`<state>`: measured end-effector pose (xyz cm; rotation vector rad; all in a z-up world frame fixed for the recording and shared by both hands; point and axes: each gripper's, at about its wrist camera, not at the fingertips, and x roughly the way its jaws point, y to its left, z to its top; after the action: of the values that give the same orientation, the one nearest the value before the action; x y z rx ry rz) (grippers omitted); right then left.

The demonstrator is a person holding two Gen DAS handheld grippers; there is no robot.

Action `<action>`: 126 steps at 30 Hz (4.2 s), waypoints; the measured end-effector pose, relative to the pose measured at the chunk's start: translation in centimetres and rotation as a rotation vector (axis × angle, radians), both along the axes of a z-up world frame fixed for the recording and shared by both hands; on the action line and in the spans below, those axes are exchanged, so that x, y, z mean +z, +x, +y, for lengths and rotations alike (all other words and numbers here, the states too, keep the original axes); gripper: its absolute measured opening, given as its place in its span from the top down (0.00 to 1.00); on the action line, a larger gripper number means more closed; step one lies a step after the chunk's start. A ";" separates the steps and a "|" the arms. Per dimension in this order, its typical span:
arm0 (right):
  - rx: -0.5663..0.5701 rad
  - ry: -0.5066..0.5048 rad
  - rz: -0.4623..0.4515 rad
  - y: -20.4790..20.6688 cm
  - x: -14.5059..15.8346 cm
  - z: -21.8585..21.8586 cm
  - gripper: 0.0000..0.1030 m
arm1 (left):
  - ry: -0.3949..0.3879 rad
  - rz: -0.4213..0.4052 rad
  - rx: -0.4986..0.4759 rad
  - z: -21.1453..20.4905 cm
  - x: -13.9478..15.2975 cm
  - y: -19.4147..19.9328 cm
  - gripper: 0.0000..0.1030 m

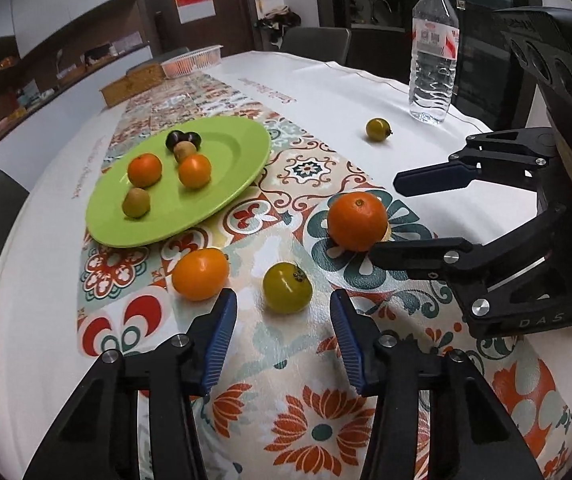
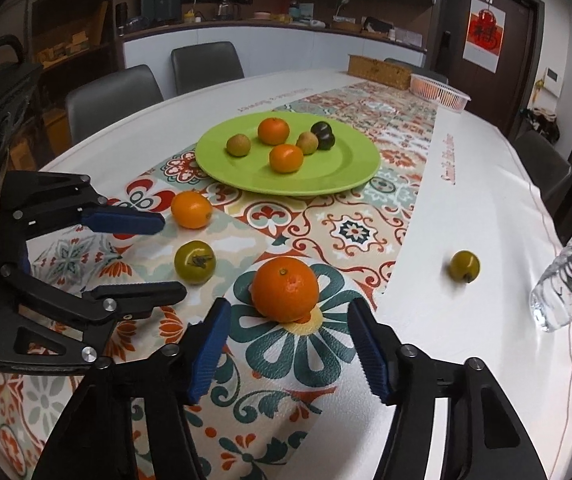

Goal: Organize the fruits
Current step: 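Grasp yellow-green fruit with left tool while right tool grasps orange, then carry yellow-green fruit and orange over the green plate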

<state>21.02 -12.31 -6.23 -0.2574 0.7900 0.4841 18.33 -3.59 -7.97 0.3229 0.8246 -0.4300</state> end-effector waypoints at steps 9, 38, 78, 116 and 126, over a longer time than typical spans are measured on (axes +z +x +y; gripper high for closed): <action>0.011 0.025 0.046 1.3 -0.6 0.2 0.48 | 0.009 0.034 -0.022 -0.7 -0.5 1.4 0.62; -0.004 0.083 0.028 0.3 1.3 0.0 0.60 | -0.111 0.006 0.071 0.6 2.7 -0.5 0.74; -0.074 0.158 -0.153 1.8 10.4 1.8 0.60 | -0.184 -0.199 0.213 4.2 11.8 1.3 0.74; -0.105 0.095 0.023 15.9 4.7 3.3 0.60 | -0.187 -0.023 0.255 6.1 5.9 15.3 0.74; -0.097 0.086 0.057 17.5 3.1 4.1 0.60 | -0.166 0.003 0.250 5.9 4.5 16.3 0.73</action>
<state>38.54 -8.18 -3.13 -0.1254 0.8312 0.4347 34.66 2.32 -3.48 0.0632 0.8143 -0.2631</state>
